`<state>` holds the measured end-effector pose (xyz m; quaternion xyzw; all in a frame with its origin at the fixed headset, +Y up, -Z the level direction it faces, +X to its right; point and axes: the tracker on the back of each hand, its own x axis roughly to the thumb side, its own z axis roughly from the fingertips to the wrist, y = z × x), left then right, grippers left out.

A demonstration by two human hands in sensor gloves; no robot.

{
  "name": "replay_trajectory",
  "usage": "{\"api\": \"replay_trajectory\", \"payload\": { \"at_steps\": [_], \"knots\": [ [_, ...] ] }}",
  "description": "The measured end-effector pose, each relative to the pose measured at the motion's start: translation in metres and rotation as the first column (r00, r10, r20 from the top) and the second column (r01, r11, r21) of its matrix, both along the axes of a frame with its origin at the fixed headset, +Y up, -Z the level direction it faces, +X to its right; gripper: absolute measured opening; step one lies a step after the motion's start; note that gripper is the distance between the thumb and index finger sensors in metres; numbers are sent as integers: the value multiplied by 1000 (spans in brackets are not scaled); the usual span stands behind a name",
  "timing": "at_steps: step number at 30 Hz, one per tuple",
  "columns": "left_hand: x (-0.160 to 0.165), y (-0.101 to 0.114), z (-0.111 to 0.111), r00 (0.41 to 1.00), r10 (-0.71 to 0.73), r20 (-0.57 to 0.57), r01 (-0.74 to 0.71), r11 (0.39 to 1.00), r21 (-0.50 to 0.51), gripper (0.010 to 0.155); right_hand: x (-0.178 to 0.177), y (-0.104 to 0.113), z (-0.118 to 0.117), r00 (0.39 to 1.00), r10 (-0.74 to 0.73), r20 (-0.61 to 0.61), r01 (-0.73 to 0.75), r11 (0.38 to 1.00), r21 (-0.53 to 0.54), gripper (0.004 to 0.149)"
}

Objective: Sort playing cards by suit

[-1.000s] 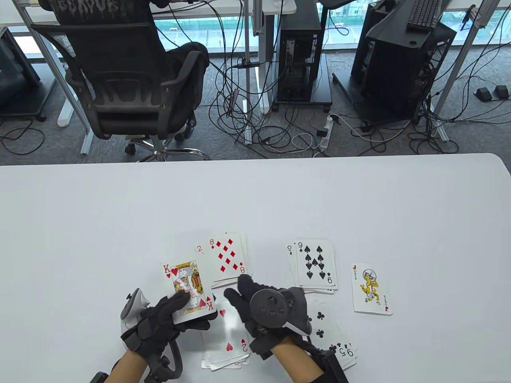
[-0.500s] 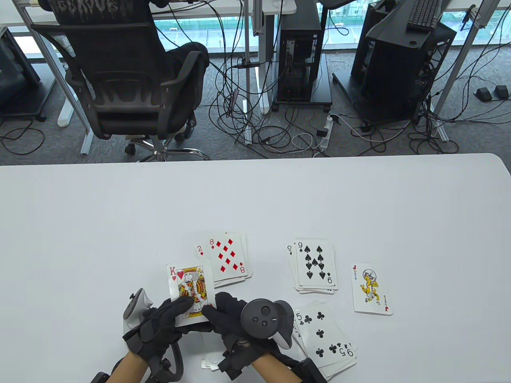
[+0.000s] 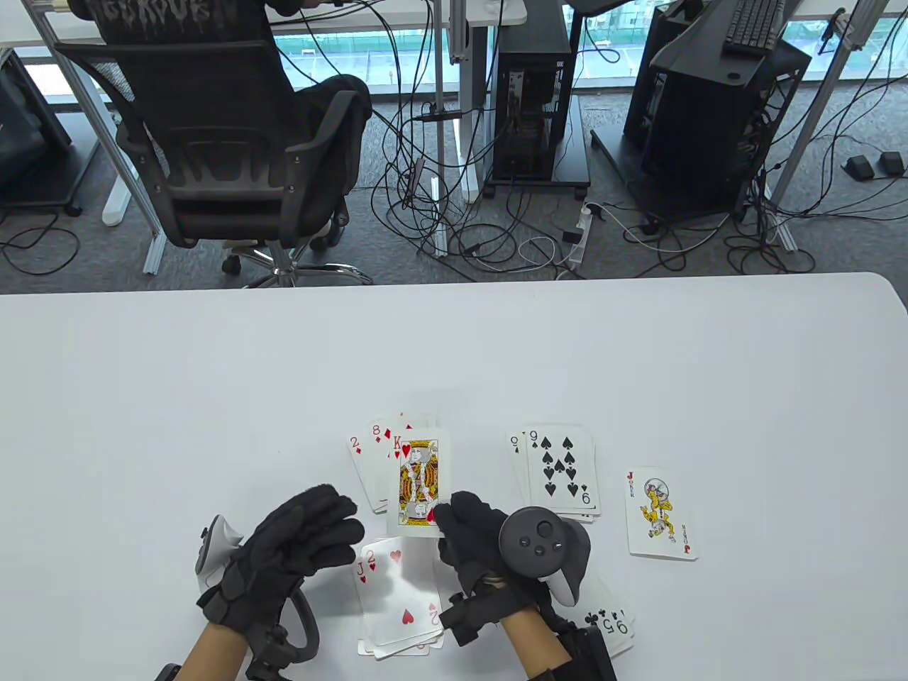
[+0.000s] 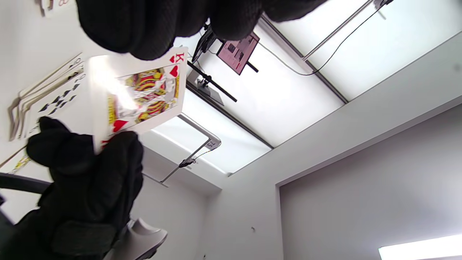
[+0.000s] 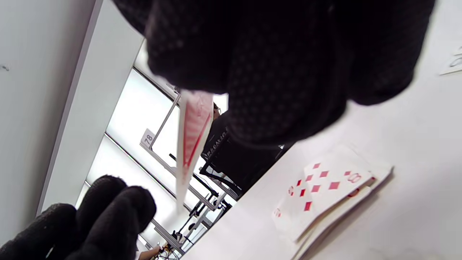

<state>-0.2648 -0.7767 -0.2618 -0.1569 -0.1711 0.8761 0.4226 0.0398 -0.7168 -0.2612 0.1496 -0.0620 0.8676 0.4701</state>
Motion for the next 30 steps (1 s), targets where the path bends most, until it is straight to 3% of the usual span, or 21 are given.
{"api": "replay_trajectory", "payload": {
  "at_steps": [3,6,10,12,15,22,24,27,30],
  "knots": [
    [-7,4,-2,999,19,-42,-18,1000,24,51,-11,-11,2,979,120,-166,-154,967,-205,39],
    [-10,4,-2,998,29,-58,-27,999,32,51,-26,-22,8,957,208,-203,-259,928,-268,39],
    [-10,6,-1,997,39,-63,-37,999,40,52,-41,-39,15,899,322,-296,-419,828,-373,39],
    [-11,7,-1,997,33,-67,-30,998,48,52,-47,-48,17,860,398,-320,-501,778,-378,40],
    [-13,8,-1,997,31,-76,-27,998,63,53,-53,-53,20,750,566,-341,-659,681,-319,41],
    [-23,15,-1,990,64,-127,-46,989,139,58,-68,-50,28,639,694,-333,-768,597,-231,42],
    [-29,19,-1,983,78,-164,-49,984,174,60,-66,-44,28,650,683,-333,-758,610,-229,45],
    [-40,32,1,967,94,-238,-29,964,265,63,-57,-21,28,757,618,-213,-652,737,-177,48],
    [-55,51,6,946,84,-313,41,927,373,65,-45,7,32,864,498,-77,-497,867,28,52]
  ]
}}
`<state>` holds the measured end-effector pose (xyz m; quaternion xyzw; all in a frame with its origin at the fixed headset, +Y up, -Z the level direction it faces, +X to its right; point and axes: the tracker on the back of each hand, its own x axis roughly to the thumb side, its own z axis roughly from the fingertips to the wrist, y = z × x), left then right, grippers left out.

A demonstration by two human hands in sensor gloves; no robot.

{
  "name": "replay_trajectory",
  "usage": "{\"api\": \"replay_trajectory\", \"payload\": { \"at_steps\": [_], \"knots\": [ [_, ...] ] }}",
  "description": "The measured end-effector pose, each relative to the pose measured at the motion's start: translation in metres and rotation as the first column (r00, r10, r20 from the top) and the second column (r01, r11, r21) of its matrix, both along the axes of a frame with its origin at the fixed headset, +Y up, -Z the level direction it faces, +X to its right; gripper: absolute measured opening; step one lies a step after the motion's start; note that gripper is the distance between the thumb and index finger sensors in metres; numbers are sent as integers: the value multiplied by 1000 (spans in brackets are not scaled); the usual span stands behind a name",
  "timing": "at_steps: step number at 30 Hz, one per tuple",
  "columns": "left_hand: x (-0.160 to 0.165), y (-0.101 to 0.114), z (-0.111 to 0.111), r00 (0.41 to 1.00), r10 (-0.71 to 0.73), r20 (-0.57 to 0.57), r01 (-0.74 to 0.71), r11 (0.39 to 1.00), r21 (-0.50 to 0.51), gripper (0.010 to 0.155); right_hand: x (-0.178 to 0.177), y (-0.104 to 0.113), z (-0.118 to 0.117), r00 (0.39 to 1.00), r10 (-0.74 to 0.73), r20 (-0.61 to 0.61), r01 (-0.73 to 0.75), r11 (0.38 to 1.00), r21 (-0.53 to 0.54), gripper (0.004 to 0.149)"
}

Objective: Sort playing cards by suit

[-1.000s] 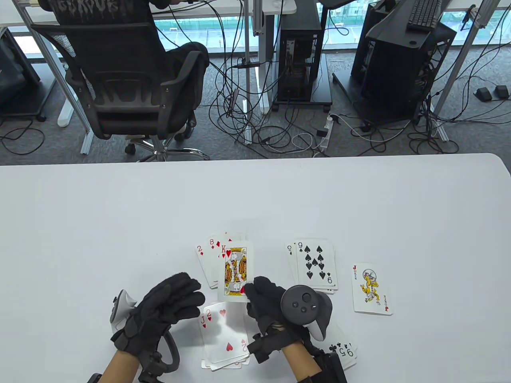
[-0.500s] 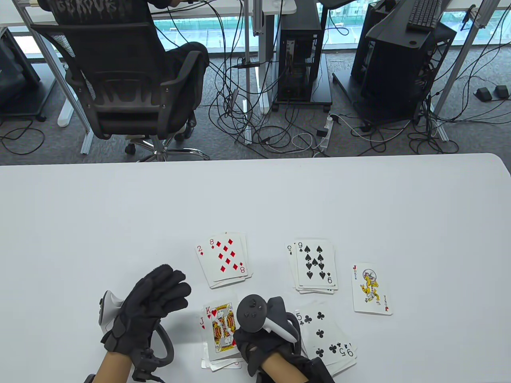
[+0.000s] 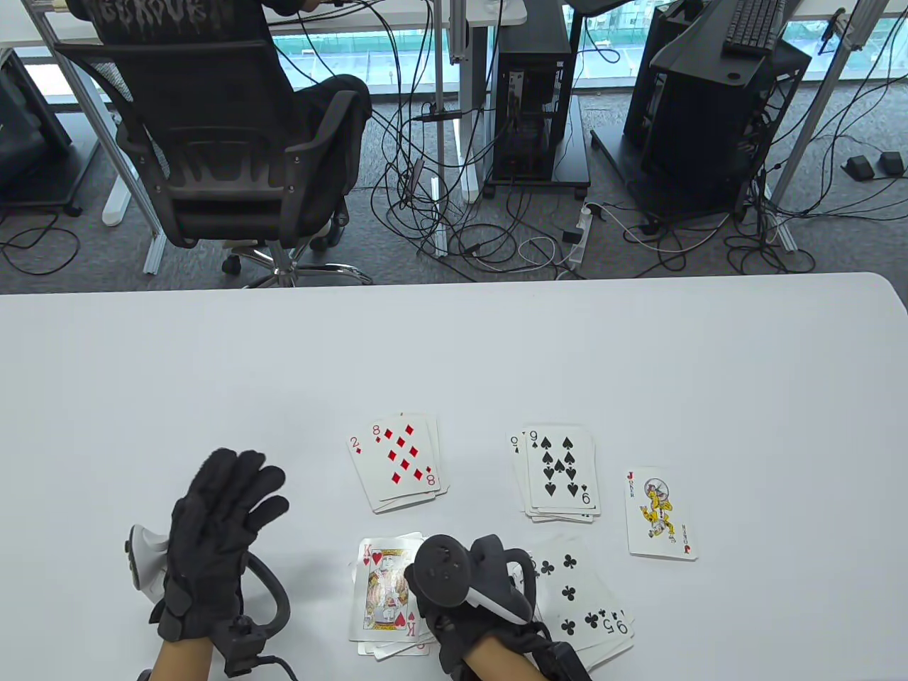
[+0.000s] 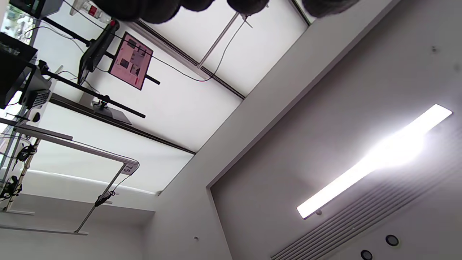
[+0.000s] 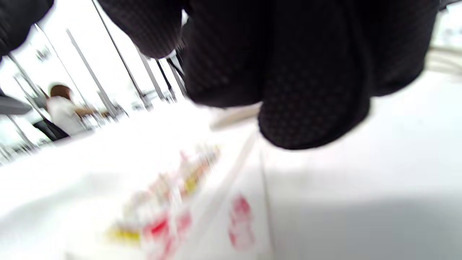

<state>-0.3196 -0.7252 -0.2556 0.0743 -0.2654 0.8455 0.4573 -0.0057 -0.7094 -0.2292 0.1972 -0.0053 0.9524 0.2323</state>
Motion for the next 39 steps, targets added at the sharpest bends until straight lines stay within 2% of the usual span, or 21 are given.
{"api": "replay_trajectory", "payload": {
  "at_steps": [3,4,6,7,8,9,10,12,13,15,19,21,25,29,39],
  "knots": [
    [-12,18,9,996,-60,-72,65,995,79,68,12,22,6,994,-102,-37,108,965,238,56],
    [-17,26,14,989,-95,-114,106,989,99,68,17,28,10,992,-113,-61,127,932,338,57],
    [-22,36,23,956,-193,-219,221,969,113,70,21,32,17,991,-82,-107,122,881,456,62],
    [-23,41,28,916,-269,-299,311,945,103,71,22,30,20,992,-35,-122,90,868,488,64],
    [-23,46,33,855,-353,-380,413,907,85,72,21,26,22,990,23,-140,50,866,498,68],
    [-22,49,35,811,-405,-422,477,876,75,73,20,24,21,988,59,-145,21,868,496,69],
    [-20,51,36,743,-486,-460,569,821,51,74,19,18,18,985,107,-137,-27,875,484,70],
    [-17,52,37,608,-630,-483,700,713,-48,76,20,10,11,979,171,-112,-104,889,447,76],
    [-15,49,35,522,-709,-475,756,642,-127,77,21,4,7,975,199,-94,-140,892,431,78],
    [-12,37,26,415,-809,-416,807,539,-242,79,23,-5,0,967,249,-60,-205,893,401,83],
    [-12,4,10,304,-925,-227,827,375,-419,81,23,-19,-7,935,355,-21,-328,883,335,93],
    [-13,-6,7,275,-948,-160,824,319,-468,81,21,-21,-7,928,372,-14,-350,884,310,94],
    [-11,-11,6,251,-958,-139,823,287,-490,81,18,-20,-7,932,362,-2,-345,889,300,94],
    [-9,-9,8,230,-961,-155,825,277,-492,80,18,-19,-8,938,346,-14,-329,903,275,94],
    [-9,-10,10,191,-971,-145,814,239,-530,80,20,-19,-9,947,322,-2,-308,907,289,92]
  ]
}}
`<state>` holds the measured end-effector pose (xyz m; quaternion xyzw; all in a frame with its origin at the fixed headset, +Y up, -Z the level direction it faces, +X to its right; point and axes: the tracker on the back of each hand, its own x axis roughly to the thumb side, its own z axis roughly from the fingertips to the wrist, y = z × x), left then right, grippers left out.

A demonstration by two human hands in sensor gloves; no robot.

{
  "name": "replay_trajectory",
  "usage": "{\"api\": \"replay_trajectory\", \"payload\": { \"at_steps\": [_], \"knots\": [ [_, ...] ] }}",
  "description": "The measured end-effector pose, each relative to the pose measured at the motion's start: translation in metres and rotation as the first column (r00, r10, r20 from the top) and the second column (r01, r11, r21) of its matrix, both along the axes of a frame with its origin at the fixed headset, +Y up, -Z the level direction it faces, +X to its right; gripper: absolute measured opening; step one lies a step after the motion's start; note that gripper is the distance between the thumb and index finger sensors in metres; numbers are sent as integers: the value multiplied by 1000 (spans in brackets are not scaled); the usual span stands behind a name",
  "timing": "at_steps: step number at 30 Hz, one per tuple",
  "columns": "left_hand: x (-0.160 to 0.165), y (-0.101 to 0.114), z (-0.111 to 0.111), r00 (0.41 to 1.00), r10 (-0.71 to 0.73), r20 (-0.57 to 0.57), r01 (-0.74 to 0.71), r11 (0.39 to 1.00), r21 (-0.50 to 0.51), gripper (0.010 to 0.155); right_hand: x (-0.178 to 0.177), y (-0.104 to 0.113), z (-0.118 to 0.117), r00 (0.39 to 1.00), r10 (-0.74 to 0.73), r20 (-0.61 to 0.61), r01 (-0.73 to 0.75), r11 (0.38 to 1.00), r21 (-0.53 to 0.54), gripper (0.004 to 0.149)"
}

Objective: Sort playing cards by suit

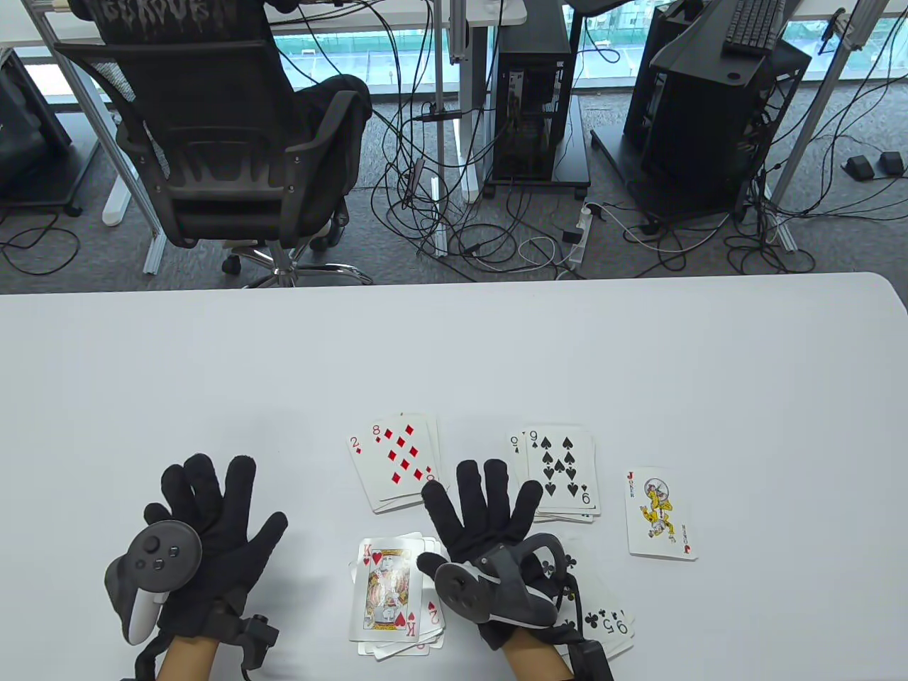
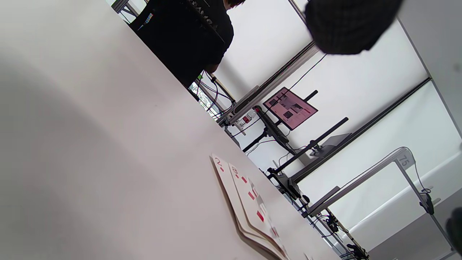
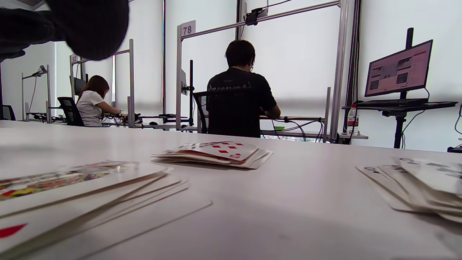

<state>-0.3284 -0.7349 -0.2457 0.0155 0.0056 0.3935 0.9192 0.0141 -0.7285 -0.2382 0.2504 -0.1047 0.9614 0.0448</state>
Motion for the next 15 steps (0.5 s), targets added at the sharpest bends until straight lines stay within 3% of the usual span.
{"api": "replay_trajectory", "payload": {
  "at_steps": [15],
  "knots": [
    [-1,-1,1,1000,7,-7,-7,1000,6,80,1,-1,0,999,-45,-24,45,999,15,88]
  ]
}}
